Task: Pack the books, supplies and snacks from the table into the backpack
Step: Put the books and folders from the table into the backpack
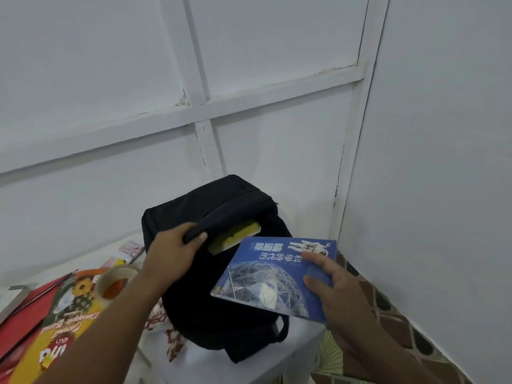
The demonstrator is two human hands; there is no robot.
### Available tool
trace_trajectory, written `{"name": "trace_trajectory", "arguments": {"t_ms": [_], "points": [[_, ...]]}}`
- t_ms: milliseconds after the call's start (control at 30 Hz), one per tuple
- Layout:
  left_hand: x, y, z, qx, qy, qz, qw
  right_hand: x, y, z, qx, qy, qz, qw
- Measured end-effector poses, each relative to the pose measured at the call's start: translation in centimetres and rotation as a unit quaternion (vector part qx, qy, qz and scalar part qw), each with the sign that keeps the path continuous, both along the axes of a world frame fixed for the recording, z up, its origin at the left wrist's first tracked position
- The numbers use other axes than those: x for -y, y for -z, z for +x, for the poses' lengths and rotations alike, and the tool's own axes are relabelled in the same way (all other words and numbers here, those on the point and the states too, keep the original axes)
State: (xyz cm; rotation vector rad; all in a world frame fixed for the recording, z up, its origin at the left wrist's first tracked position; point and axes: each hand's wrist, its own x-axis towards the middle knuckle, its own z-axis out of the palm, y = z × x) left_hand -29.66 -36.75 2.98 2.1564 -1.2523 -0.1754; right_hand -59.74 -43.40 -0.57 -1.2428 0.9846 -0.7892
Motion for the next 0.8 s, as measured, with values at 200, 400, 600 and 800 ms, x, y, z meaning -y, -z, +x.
{"name": "trace_trajectory", "arguments": {"t_ms": [200, 400, 600, 800], "points": [[1.5, -6.1, 2.3, -0.017, 0.066, 0.002, 0.998, 1.3, 0.5, 10.3, 0.059, 0.020, 0.043, 0.997], [2.2, -6.3, 4.4, -0.065, 0.124, 0.014, 0.990, 4.5, 4.0, 19.9, -0.039, -0.132, 0.087, 0.987], [2.4, -6.4, 6.2, -0.098, 0.156, 0.035, 0.982, 8.0, 5.7, 21.2, -0.231, -0.081, -0.064, 0.967], [2.4, -5.6, 5.9, -0.102, 0.169, 0.042, 0.979, 7.5, 7.1, 21.8, -0.203, -0.008, -0.104, 0.973]]}}
